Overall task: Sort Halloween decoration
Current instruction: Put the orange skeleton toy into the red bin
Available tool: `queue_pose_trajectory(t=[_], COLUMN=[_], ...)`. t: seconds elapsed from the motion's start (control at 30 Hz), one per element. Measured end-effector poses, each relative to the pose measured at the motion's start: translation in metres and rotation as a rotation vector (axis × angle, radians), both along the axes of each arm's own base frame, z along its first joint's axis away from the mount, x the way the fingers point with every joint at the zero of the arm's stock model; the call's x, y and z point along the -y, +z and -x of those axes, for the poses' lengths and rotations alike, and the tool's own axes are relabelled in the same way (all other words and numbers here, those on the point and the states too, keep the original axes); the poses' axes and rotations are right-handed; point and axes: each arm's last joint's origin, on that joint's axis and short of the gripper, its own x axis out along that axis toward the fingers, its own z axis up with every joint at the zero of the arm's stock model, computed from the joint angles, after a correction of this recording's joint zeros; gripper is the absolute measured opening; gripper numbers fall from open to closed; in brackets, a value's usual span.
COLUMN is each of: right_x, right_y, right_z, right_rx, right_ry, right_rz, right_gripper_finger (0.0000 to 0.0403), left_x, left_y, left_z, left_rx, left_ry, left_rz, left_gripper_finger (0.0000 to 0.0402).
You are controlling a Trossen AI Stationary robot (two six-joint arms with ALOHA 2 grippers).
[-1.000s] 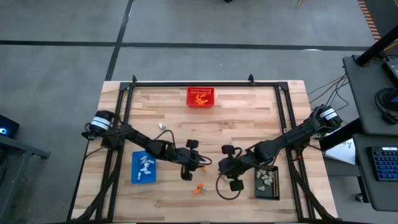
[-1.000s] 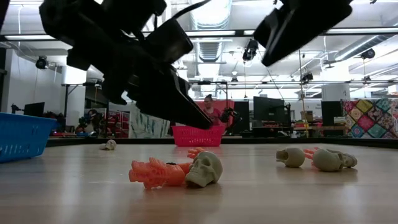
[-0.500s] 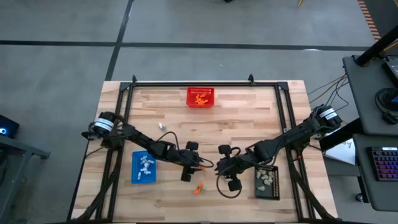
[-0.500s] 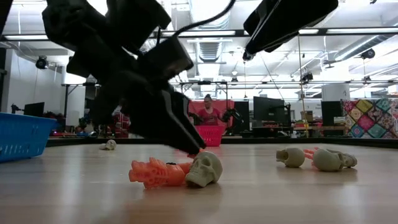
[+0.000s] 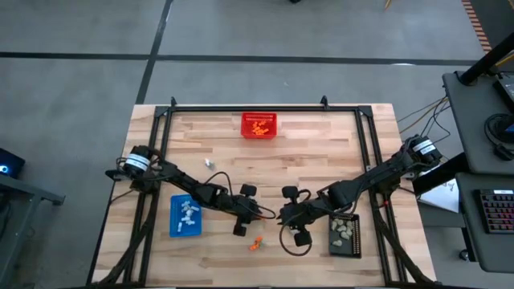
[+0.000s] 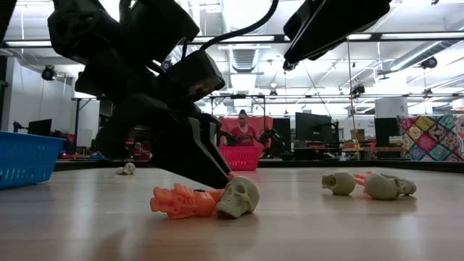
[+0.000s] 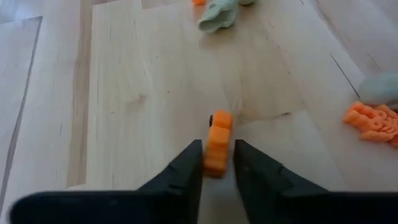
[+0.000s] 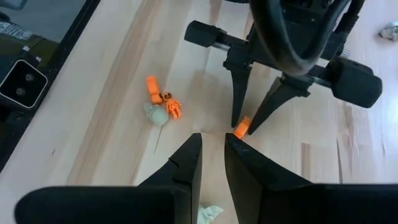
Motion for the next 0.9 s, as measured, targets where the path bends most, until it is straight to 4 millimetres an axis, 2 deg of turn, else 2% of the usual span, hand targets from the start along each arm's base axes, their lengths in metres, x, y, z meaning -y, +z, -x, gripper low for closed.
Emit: queue_pose_trajectory(t=[0.13,0.2,0.37,0.57,0.7,0.9], right_x=[-0.001,-0.002,-0.003,-0.008,-0.011,-0.01], right_y=[0.002,0.004,0.009,0.017,0.027,0.039], right_z=[-0.002,-0.004,-0.007,-0.009,-0.009,-0.013], right_rx=[0.029,0.061,0.129,0.214,0.296,0.436], right_ry=[0.012,0.022,0.044,0.079,0.115,0.128], right_rz=[0.003,0.002,0.002,0.001,0.013,0.096], right_gripper_finger=[0.006,0.0061,0.0056,0.0052,0.0052,0.0052], left_x=[0.0,0.0,-0.002,-0.001,-0.005,-0.012], left_y=[0.001,0.002,0.013,0.044,0.065,0.084], left_z=[0.0,0.0,0.0,0.005,0.019,0.045], left_rx=[0.004,0.011,0.051,0.161,0.292,0.549], left_ry=[0.004,0.007,0.041,0.024,0.023,0.04], left_rz=[-0.002,-0.003,-0.014,0.011,0.044,0.14], left_gripper_finger=[0.002,0.0008,0.0006,0.0002,0.0001,0.0])
